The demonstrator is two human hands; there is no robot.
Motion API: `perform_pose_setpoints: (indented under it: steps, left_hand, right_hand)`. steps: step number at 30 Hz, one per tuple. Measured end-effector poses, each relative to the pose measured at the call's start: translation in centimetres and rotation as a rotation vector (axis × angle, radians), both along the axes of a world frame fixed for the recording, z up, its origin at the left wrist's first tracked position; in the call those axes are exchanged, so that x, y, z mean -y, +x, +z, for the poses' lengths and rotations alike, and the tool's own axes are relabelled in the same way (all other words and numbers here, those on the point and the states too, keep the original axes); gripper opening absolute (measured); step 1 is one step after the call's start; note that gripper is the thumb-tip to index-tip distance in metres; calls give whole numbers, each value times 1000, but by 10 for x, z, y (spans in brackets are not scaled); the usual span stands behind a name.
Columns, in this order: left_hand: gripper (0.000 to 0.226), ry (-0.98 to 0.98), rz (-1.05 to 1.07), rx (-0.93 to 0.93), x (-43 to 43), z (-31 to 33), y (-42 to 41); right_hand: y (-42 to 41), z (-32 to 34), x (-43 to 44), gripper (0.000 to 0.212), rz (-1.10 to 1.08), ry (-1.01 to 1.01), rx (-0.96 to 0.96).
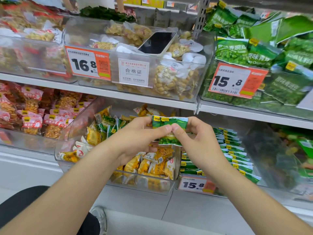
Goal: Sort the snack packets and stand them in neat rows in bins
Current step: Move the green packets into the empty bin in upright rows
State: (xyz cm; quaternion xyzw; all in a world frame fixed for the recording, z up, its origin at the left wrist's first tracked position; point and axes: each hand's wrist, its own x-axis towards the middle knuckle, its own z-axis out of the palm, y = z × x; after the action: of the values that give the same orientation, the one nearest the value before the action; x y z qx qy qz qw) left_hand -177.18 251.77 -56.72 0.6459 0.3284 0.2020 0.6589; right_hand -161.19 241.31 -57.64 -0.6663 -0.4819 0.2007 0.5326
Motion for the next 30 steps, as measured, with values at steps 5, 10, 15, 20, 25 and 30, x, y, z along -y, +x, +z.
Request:
perform_pose_setpoints:
  steps: [5,10,15,20,25,30]
  left_hand:
    - [25,-84,1,116,9,2,5]
    - [22,41,-2,84,13,7,8]
    - [46,168,-68,73,21,8,12]
    - [41,545,-74,-34,27,-6,27]
    - [68,666,26,-136,48,-23,52]
    - [30,925,-67,-138,71,-35,81]
  right_hand:
    - [5,0,3,37,68,-51,-295]
    - [7,6,7,16,-8,-8,-6]
    - [16,14,16,28,-26,-4,-51]
    - [44,21,31,49,135,-93,358]
    - [78,25,55,32,282,-203,567]
    - [127,27,91,28,46,-384,755]
